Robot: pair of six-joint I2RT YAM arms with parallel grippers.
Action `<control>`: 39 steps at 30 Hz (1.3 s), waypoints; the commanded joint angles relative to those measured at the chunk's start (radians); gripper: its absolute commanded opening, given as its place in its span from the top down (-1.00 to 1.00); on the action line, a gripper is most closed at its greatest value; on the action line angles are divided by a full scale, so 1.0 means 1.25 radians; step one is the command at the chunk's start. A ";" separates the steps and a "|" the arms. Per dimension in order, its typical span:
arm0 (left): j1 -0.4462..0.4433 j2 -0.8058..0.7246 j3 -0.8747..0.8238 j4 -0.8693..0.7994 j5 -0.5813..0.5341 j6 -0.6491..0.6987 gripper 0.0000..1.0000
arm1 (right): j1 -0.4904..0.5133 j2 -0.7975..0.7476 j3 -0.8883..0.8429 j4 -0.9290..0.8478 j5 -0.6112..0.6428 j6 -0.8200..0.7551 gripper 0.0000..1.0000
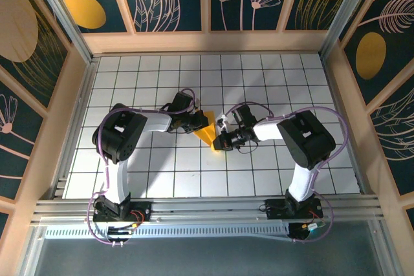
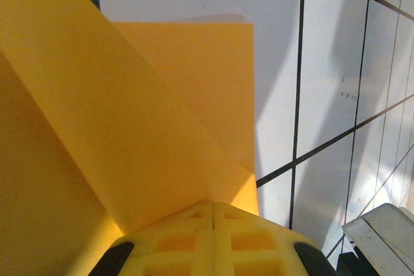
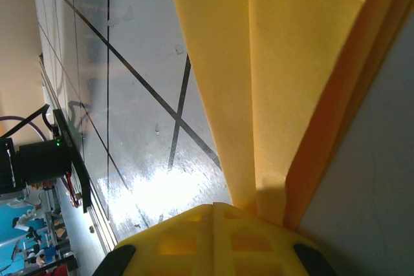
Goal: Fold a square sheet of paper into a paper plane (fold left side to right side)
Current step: Fourth fold the wing at the center of the table.
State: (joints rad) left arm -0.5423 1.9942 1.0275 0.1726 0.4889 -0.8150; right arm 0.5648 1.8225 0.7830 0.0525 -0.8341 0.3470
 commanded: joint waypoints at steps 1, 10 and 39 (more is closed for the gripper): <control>0.004 0.039 -0.021 -0.089 -0.082 0.015 1.00 | 0.006 0.007 -0.012 -0.032 0.021 -0.012 1.00; 0.003 0.041 -0.020 -0.090 -0.084 0.015 1.00 | 0.012 0.008 -0.019 -0.043 0.021 -0.020 1.00; 0.003 0.036 -0.021 -0.083 -0.076 0.013 1.00 | -0.009 0.047 0.127 -0.052 0.023 -0.035 1.00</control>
State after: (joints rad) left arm -0.5423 1.9942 1.0279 0.1726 0.4889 -0.8150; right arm 0.5571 1.8664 0.9295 0.0029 -0.8116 0.3313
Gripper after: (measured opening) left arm 0.043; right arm 0.047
